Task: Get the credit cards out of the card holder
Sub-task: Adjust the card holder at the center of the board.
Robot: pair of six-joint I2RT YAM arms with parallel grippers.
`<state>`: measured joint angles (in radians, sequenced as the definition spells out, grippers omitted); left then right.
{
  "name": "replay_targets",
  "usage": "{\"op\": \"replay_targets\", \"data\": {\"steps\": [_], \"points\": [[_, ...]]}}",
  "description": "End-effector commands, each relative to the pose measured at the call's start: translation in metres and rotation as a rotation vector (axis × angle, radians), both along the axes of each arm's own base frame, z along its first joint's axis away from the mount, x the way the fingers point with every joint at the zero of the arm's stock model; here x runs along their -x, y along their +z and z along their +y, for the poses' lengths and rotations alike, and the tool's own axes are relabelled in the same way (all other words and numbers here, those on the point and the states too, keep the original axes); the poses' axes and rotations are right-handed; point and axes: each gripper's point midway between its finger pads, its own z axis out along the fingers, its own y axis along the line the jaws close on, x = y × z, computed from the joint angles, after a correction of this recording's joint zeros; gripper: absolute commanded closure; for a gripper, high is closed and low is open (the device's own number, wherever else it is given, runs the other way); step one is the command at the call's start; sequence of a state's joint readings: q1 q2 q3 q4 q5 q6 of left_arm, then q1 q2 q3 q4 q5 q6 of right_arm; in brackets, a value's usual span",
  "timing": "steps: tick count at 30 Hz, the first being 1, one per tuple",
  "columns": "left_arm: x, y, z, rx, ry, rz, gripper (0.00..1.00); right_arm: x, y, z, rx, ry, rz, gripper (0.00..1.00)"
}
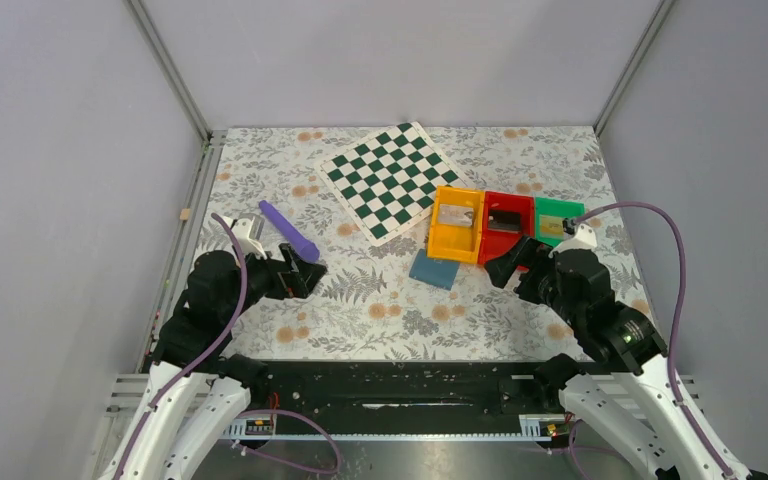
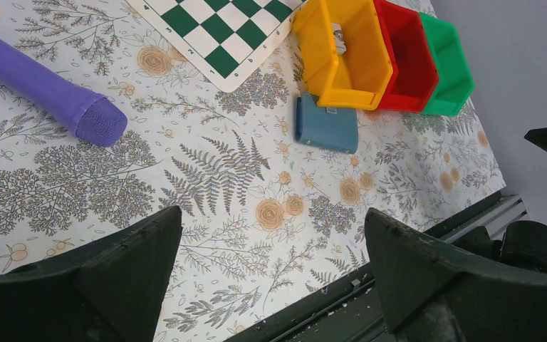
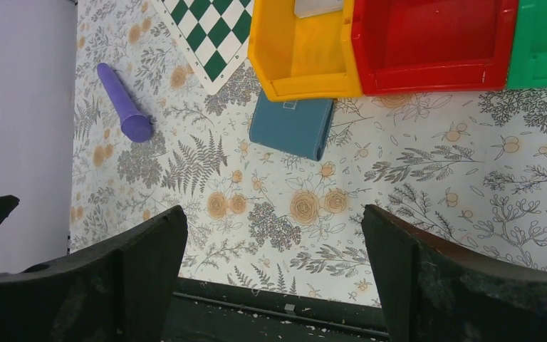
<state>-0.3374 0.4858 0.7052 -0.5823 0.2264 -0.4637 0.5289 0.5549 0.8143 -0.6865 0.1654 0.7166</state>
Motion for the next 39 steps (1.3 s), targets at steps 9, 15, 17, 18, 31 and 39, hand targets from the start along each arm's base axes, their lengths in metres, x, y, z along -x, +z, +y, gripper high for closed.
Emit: {"op": "replay_targets", "data": {"steps": [9, 15, 17, 18, 31, 39], "points": [[-0.006, 0.019, 0.001, 0.019, 0.016, -0.053, 0.02, -0.007, 0.015, -0.012, -0.014, -0.074, -0.069, 0.02], [-0.009, 0.014, 0.006, 0.0, 0.048, -0.048, 0.02, -0.011, -0.017, 0.019, -0.057, 0.072, -0.08, 0.01], [-0.011, 0.011, 0.011, -0.017, 0.074, -0.032, 0.02, -0.019, -0.038, 0.019, -0.046, 0.04, -0.044, 0.03], [-0.011, 0.01, 0.011, -0.023, 0.076, -0.024, 0.02, -0.023, -0.049, 0.018, -0.028, 0.02, -0.017, 0.04], [-0.011, 0.005, 0.008, -0.027, 0.062, 0.002, 0.03, -0.057, -0.136, 0.058, -0.188, 0.007, 0.056, 0.47], [-0.01, 0.007, 0.008, -0.023, 0.061, -0.003, 0.03, -0.072, -0.153, 0.071, -0.192, 0.021, 0.071, 0.49]]}}
